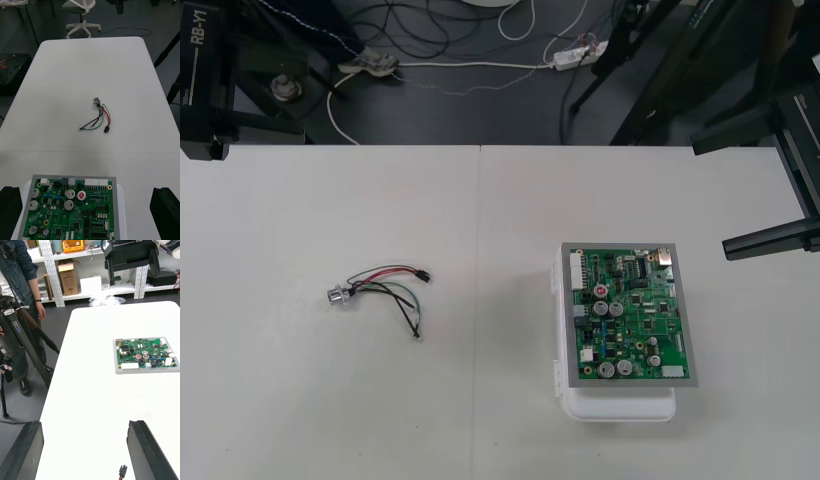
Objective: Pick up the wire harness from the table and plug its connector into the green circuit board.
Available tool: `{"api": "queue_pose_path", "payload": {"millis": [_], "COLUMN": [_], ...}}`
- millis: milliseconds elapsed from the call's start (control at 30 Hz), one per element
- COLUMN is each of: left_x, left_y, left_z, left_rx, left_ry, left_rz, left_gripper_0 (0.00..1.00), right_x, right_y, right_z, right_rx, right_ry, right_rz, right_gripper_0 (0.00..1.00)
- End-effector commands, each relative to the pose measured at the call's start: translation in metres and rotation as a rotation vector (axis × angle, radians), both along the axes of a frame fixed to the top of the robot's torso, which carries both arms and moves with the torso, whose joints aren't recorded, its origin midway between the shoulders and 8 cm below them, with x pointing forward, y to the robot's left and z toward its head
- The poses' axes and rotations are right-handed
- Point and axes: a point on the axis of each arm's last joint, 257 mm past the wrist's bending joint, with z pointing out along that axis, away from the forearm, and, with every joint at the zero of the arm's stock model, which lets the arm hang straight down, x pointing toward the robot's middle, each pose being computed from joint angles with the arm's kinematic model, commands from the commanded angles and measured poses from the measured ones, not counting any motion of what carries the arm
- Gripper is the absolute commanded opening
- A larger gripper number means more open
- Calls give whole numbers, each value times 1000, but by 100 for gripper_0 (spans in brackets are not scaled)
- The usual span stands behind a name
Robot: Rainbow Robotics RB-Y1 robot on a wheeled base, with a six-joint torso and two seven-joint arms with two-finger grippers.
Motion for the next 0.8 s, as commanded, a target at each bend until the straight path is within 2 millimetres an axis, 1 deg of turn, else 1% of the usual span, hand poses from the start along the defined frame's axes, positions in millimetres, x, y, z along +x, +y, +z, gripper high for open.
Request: {"api": "queue_pose_path", "payload": {"millis": [33,800], "left_x": [-1,-1], "left_y": [-6,-6], "left_z": [25,25], "left_rx": [-20,-20], "left_ry": [-15,-15], "left_rz": [-1,-1], "left_gripper_0": [66,65], "right_x": [4,4], "right_y": [-4,-4], "right_z": [20,20], "right_rx": [-4,-4], "right_ry": [-82,-82], "right_rz": [9,9], "right_gripper_0": [100,100]}}
